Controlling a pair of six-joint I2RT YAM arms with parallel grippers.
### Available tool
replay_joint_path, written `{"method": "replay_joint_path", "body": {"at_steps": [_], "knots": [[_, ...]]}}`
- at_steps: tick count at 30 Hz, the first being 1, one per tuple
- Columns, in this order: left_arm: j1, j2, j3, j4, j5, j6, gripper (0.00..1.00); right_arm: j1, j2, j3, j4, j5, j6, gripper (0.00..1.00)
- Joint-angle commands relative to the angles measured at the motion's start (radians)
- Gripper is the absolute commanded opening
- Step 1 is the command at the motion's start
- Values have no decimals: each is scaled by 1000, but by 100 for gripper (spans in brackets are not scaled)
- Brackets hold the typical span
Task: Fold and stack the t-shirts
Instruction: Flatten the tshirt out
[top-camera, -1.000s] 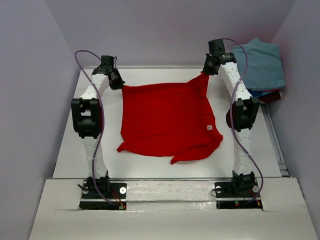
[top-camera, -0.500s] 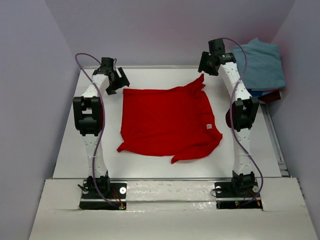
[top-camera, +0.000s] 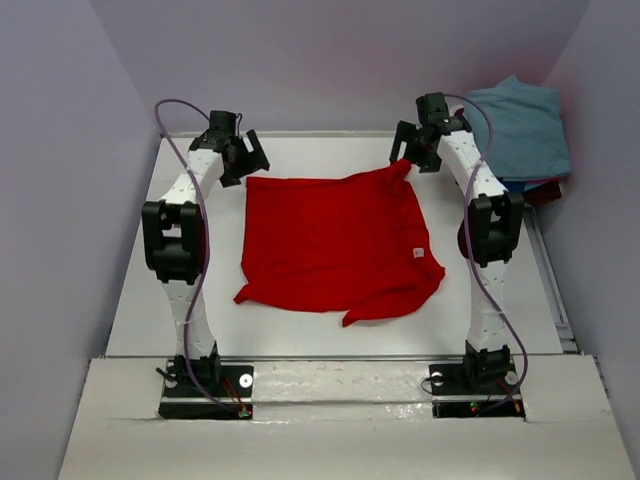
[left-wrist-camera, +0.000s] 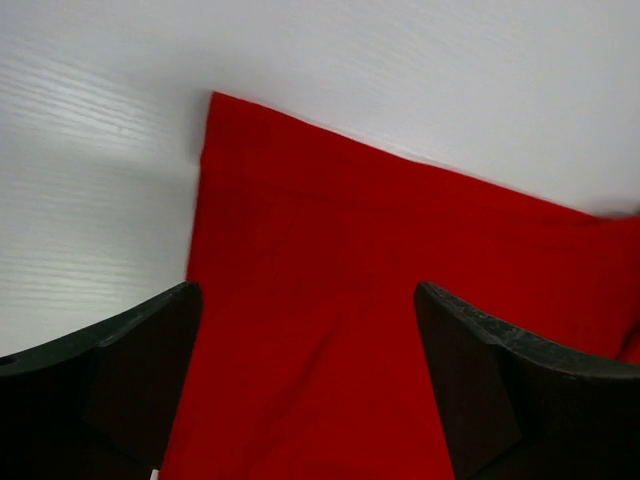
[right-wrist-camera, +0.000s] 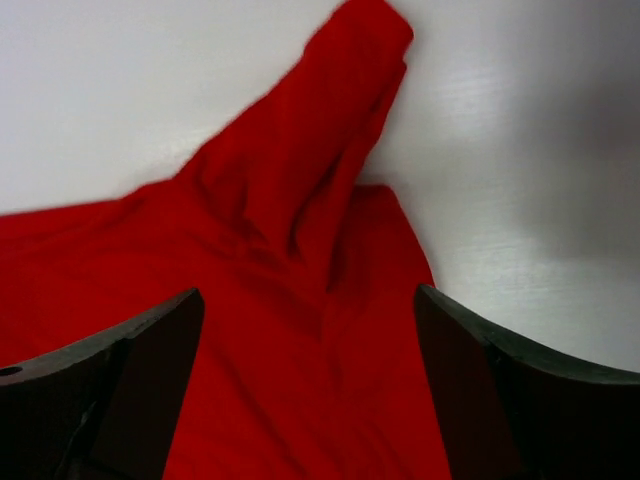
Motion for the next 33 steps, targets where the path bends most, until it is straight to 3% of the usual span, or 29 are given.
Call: {"method": "replay_joint_path", "body": {"at_steps": [1,13,22,33], "knots": [[-68,-147,-98,10,31,17,99,26,-153,-205,28,-100,53,83],[-145,-254,-446,104,122,-23,99,123,-331,-566,49,-123,115,51],[-154,-245,-463,107,142,-23,99,147,-352,-636,26,16,122,50],[-154,-231,-460,79,140,0,99,147,-262,-570,-18,118,145,52]]}}
